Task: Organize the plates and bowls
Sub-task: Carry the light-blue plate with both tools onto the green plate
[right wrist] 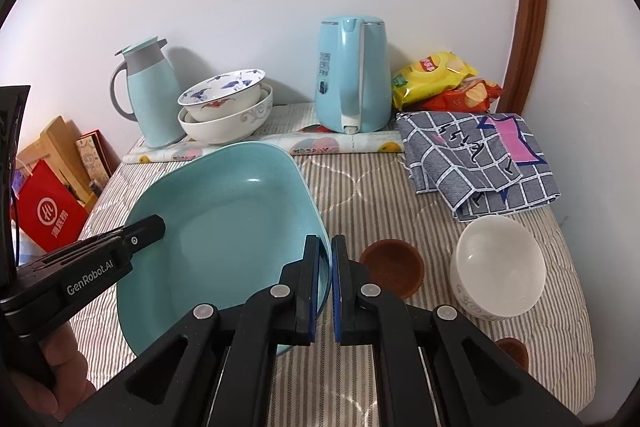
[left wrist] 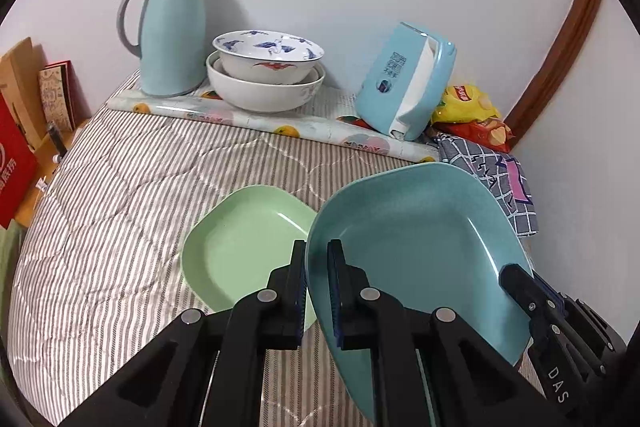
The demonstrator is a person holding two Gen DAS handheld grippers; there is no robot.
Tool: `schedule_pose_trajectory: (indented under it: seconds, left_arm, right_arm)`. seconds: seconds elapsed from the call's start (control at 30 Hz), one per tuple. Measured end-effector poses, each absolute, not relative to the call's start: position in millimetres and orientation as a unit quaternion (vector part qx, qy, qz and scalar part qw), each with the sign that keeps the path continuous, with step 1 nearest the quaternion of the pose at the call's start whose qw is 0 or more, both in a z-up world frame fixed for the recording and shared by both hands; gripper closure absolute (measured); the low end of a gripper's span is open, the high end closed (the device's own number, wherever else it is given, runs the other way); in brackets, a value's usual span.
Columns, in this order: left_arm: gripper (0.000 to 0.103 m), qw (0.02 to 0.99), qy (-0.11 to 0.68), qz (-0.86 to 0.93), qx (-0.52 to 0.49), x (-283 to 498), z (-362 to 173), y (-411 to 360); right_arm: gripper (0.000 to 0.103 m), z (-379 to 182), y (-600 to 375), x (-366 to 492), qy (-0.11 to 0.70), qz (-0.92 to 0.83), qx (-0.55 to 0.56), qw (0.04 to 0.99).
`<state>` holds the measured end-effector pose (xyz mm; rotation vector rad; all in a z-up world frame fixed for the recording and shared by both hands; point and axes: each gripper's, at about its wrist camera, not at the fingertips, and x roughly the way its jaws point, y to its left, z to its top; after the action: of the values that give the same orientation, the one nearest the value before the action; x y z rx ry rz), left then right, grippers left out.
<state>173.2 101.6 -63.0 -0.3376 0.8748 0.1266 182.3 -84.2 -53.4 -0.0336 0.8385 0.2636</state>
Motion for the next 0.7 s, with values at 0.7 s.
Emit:
schedule_pose_trajectory:
  seconds: [0.7]
  left_arm:
    - [0.093,0.872,0.441,0.087,-0.195,165,-101,138]
  right_arm:
    - [0.097,-82,-47,185,0.431,0.154,-0.041,0.888]
